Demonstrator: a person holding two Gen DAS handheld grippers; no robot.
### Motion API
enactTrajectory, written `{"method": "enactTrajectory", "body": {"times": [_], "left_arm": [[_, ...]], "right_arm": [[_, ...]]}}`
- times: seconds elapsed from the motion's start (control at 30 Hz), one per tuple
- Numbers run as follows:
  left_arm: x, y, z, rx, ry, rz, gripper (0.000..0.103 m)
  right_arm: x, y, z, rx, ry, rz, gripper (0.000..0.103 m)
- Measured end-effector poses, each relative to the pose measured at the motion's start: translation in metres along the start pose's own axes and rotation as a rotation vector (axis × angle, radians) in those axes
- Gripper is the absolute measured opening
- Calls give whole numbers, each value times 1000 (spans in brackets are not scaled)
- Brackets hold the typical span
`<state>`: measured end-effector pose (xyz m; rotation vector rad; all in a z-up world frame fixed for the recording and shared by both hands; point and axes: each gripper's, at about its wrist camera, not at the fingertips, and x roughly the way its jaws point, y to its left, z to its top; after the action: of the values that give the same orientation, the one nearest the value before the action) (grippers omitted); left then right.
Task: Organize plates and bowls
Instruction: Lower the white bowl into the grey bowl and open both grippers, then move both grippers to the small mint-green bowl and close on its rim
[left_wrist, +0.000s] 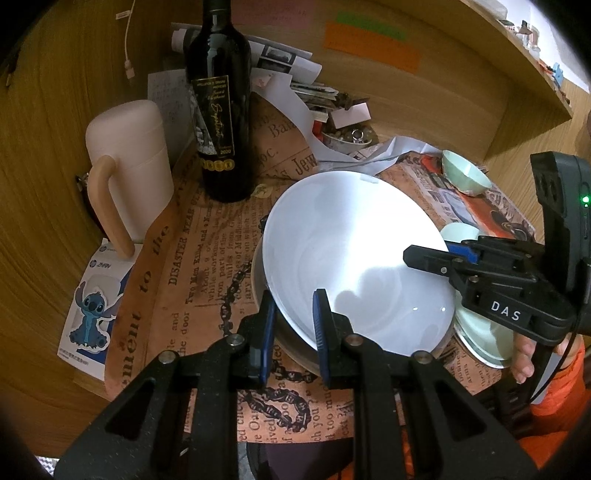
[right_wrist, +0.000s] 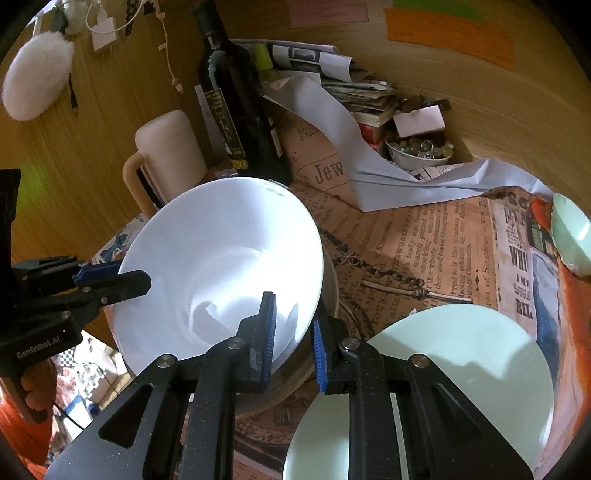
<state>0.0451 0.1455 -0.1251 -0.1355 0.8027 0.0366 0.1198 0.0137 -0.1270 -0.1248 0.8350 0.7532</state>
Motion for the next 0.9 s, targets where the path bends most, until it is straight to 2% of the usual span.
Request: {"method": "enactTrajectory", "body": {"times": [0.27, 0.37, 0.57, 0.6, 0.63, 0.67, 0.7, 0.73, 0.9], "left_arm": [[-2, 2, 4, 5, -16, 64, 20], [-6, 6, 5, -9, -29, 52, 20], [-11, 3, 9, -1, -62, 49, 20], [-12, 1, 10, 5, -71, 43, 24], [-14, -1, 12, 10, -82, 35, 33], [-16, -3, 15, 14, -100, 26, 38], [-19, -5, 17, 16, -121, 18, 49], [-21, -8, 19, 18, -139, 11, 54], [-27, -25, 41, 53, -193, -46, 63]], "right_arm": [[-1, 2, 1, -27, -6, -17, 18], [-5, 2, 3, -32, -23, -18, 22], [-8, -4, 4, -13, -14, 5, 23], [-10, -5, 4, -10, -19, -5, 26], [-14, -6, 5, -7, -35, -30, 32], [-20, -8, 5, -4, -60, -46, 45], [-27, -11, 6, 1, -84, -61, 53], [-32, -14, 7, 5, -98, -74, 53], [-60, -45, 11, 61, -161, -174, 53]]}}
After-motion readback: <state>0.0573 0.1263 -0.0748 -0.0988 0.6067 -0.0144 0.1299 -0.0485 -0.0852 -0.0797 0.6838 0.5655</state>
